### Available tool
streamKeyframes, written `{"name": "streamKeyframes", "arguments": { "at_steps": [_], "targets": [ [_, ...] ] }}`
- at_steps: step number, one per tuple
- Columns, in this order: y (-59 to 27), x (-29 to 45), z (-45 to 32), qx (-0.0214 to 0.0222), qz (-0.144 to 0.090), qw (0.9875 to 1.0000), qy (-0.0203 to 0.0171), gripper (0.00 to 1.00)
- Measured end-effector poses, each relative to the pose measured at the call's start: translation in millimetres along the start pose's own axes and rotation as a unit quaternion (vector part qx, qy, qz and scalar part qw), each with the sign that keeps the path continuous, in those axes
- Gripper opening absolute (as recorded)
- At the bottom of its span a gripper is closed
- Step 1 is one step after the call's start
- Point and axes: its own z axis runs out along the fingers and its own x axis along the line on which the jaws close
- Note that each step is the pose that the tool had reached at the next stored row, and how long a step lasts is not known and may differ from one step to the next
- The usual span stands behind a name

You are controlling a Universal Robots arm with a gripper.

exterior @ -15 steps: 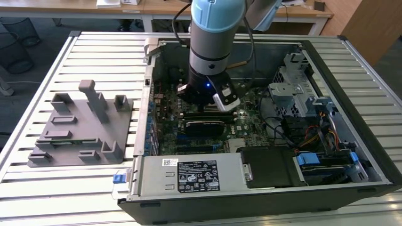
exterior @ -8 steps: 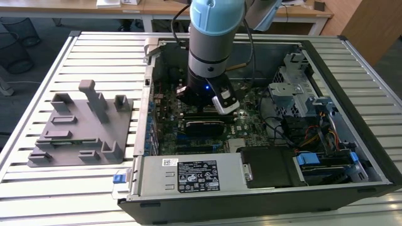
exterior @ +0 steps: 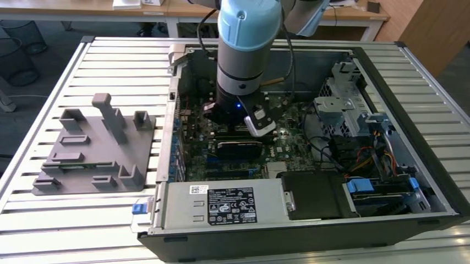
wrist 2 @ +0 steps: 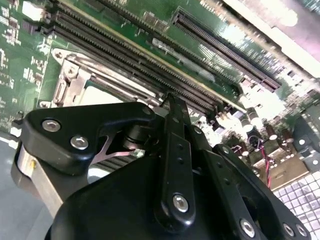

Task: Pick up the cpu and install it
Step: 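Install the second cpu locking lever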

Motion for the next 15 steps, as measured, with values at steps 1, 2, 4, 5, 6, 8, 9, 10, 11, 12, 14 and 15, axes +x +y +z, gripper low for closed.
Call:
{"name": "streamKeyframes", "arguments": {
  "at_steps": [1,2,4,5,6,8,9,10,11,12,14,15],
  "targets": [
    [-0.1,0.0,0.3,-0.0039,0.0,1.0,0.0,0.11],
    [-0.1,0.0,0.8,-0.0067,0.0,1.0,-0.0001,0.11],
    [-0.4,0.0,2.3,-0.0103,0.0,0.9999,-0.0001,0.11],
    [-0.6,0.0,2.9,-0.0115,0.0,0.9999,-0.0001,0.11],
    [-0.7,0.0,3.4,-0.0125,0.0,0.9999,0.0,0.11],
    [-0.9,0.1,4.3,-0.0166,-0.001,0.9999,-0.0001,0.11],
    [-0.9,0.1,4.5,-0.0192,-0.001,0.9998,-0.0003,0.11],
    [-0.9,0.2,4.6,-0.0215,-0.001,0.9998,-0.0004,0.11],
    [-0.9,0.3,4.6,-0.0235,-0.001,0.9997,-0.0003,0.11],
    [-0.9,0.4,4.6,-0.0247,-0.001,0.9997,-0.0003,0.11],
    [-0.9,1.4,5.1,-0.0259,-0.001,0.9997,-0.0004,0.11],
    [-1.0,2.2,5.3,-0.0263,-0.001,0.9997,-0.0004,0.11]
  ]
}}
